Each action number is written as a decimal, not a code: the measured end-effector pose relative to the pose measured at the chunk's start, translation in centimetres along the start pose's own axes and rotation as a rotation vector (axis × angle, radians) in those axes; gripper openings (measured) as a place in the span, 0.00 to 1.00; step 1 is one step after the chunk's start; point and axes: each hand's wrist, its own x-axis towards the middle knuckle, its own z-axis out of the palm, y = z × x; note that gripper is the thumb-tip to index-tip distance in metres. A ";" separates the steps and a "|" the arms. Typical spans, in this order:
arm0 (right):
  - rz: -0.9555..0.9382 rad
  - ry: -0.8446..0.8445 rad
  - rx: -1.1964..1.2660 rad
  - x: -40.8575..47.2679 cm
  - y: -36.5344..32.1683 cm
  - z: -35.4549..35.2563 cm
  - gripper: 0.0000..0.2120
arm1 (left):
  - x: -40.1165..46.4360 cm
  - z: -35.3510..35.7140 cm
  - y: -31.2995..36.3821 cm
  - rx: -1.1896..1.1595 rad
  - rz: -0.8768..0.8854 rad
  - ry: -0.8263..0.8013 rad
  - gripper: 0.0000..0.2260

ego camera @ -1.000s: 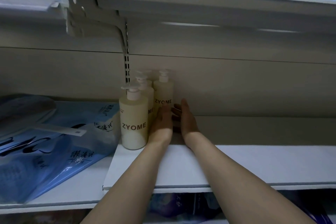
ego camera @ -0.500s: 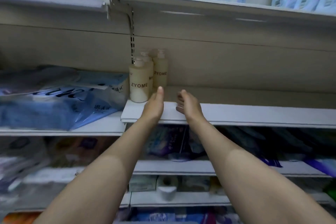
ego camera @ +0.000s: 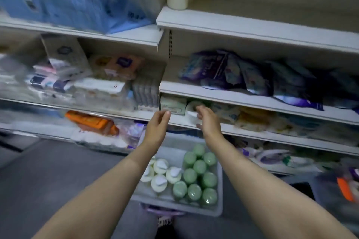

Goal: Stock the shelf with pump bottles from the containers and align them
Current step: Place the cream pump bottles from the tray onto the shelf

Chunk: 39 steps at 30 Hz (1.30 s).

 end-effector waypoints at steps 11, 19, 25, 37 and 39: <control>0.556 -0.170 -0.128 -3.0 16.0 -0.1 0.21 | -6.3 1.1 -14.6 0.164 -0.324 -0.207 0.21; 0.596 -0.152 -0.108 -3.5 19.4 -1.5 0.22 | -6.6 4.5 -18.9 0.390 -0.382 -0.122 0.24; 0.543 -0.140 -0.168 -3.1 20.9 -1.5 0.23 | -5.8 5.5 -19.8 0.507 -0.370 -0.104 0.25; 0.567 -0.156 -0.145 -3.2 21.2 -2.1 0.23 | -5.0 6.6 -20.5 0.884 -0.329 -0.171 0.16; 0.569 -0.154 -0.121 -3.2 20.7 -2.3 0.22 | -5.2 6.5 -20.2 0.920 -0.279 -0.169 0.15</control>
